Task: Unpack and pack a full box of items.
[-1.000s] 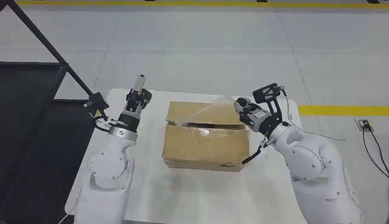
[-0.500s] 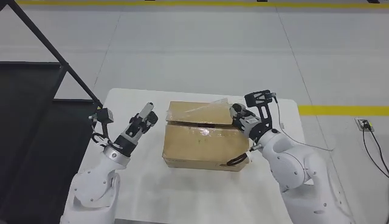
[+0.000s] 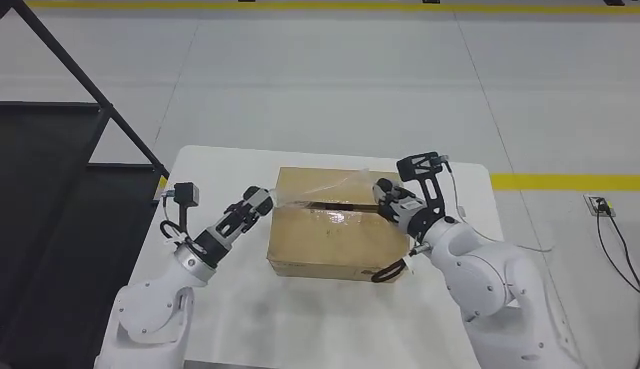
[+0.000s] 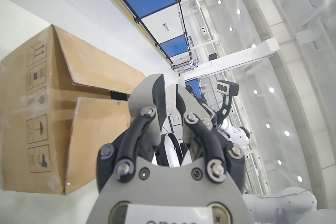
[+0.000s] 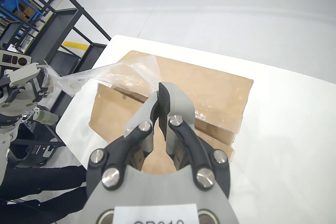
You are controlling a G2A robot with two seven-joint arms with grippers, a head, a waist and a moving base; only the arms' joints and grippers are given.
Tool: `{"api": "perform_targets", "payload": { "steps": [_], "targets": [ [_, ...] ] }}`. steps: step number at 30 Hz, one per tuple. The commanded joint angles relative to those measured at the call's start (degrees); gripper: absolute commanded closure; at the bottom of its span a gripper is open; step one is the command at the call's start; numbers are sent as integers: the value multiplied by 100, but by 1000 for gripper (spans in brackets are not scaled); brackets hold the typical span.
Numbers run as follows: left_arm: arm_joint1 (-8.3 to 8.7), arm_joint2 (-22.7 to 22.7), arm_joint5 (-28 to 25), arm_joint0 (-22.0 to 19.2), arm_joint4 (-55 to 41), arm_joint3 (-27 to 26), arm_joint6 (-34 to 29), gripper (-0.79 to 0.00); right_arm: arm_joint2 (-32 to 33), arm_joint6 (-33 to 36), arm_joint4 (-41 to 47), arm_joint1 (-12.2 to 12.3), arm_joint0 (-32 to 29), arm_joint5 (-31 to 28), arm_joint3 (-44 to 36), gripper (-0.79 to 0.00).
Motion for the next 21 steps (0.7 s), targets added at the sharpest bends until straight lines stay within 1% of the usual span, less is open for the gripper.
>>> {"api": "perform_targets", "payload": {
  "steps": [1, 6, 9, 12, 16, 21],
  "targets": [
    [16, 53, -24, -30, 56, 19, -32, -151, -4, -1, -1, 3, 6, 15, -1, 0],
    [63, 48, -56, 12, 32, -27, -82, -123, -14, -54, -37, 5, 14, 137, 9, 0],
    [86, 47, -62, 47, -20, -71, -72, -145, -37, -63, -38, 5, 46, 164, 44, 0],
    [106, 87, -89, 67, -52, -121, -52, -145, -66, -70, -51, 5, 93, 173, 87, 0],
    [130, 148, -84, 51, -49, -126, -11, -175, -109, -57, -48, 6, 146, 143, 138, 0],
    [160, 227, -51, -20, 21, -70, 69, -179, -121, -60, -46, 10, 177, 151, 165, 0]
  ]
}}
